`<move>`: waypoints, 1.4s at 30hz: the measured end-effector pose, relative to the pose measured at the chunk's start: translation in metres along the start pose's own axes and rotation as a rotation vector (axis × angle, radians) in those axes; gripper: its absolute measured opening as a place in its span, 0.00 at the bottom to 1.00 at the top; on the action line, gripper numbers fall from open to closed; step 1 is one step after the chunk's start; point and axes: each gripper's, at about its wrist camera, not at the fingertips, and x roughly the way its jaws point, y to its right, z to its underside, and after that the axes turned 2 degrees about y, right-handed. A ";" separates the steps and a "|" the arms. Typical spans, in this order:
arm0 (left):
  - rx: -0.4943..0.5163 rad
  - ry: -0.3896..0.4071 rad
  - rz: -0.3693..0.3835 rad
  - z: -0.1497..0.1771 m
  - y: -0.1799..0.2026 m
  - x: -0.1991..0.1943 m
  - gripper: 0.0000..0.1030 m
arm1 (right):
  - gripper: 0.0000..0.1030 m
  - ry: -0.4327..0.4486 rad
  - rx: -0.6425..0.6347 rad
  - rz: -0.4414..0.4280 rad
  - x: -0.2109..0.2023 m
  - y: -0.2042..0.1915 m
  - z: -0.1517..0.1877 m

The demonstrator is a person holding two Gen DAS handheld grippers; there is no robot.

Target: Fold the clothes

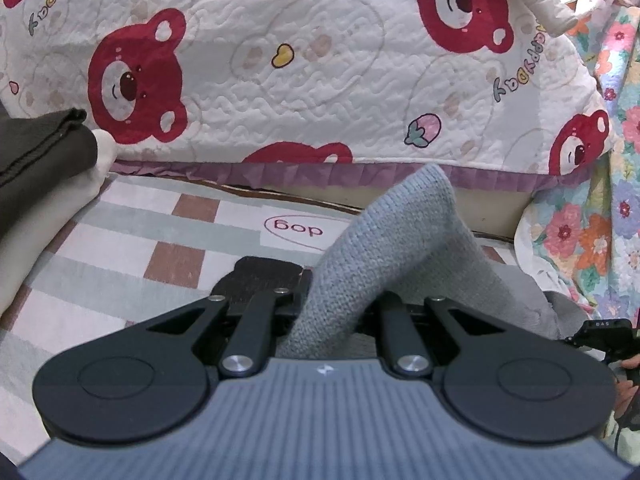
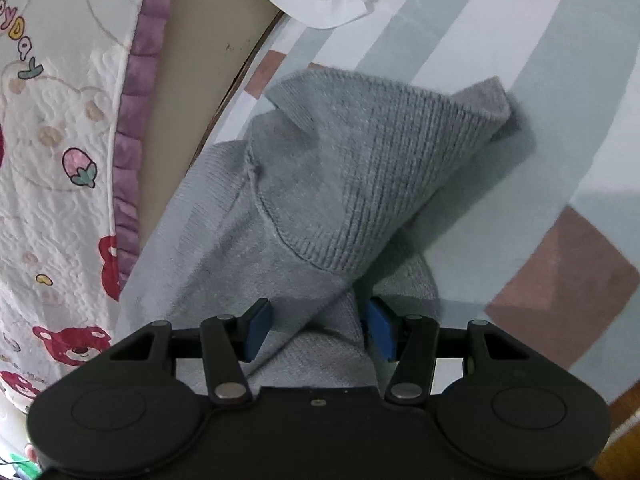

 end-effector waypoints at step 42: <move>-0.012 -0.197 0.187 0.029 -0.024 0.014 0.35 | 0.47 -0.055 -0.873 -0.143 0.015 -0.181 0.021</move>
